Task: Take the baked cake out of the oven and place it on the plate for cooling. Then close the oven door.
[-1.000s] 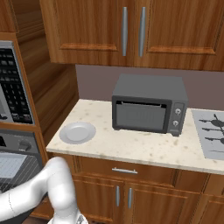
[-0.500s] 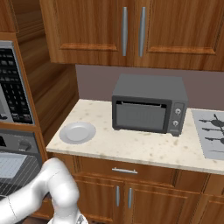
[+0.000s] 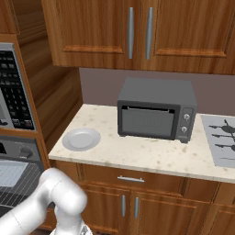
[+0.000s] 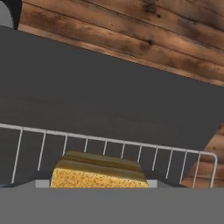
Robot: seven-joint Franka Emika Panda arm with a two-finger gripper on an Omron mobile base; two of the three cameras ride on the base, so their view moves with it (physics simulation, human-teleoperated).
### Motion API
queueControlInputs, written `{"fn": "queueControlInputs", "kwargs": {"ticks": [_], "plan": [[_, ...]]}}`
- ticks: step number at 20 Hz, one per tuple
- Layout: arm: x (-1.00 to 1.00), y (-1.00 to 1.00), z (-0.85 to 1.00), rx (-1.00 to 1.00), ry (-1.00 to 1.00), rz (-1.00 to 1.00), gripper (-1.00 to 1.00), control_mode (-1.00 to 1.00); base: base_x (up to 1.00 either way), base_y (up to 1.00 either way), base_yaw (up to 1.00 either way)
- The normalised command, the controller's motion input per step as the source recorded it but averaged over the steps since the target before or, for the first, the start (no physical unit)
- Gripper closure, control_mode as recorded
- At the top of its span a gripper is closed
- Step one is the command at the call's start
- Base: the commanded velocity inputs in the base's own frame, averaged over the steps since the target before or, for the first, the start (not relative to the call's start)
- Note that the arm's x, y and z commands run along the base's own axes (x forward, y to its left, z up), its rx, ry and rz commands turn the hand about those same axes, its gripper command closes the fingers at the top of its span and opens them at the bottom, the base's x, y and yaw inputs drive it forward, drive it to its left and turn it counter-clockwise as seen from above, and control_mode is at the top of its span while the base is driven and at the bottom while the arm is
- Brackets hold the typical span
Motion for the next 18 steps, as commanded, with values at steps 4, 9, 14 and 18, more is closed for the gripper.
{"fn": "queueControlInputs", "kwargs": {"ticks": [4,9,14,18], "plan": [[-0.20,-0.31,0.41,0.07,0.00,0.00,1.00,-1.00,0.00,0.00,0.00],[-0.09,-0.23,0.47,0.00,0.01,0.00,1.00,-1.00,0.00,0.00,0.00],[-0.05,-0.17,0.52,0.00,0.06,0.00,1.00,-1.00,0.00,0.00,0.00],[-0.06,-0.20,0.49,0.00,0.01,0.00,1.00,-1.00,0.00,0.00,0.00]]}}
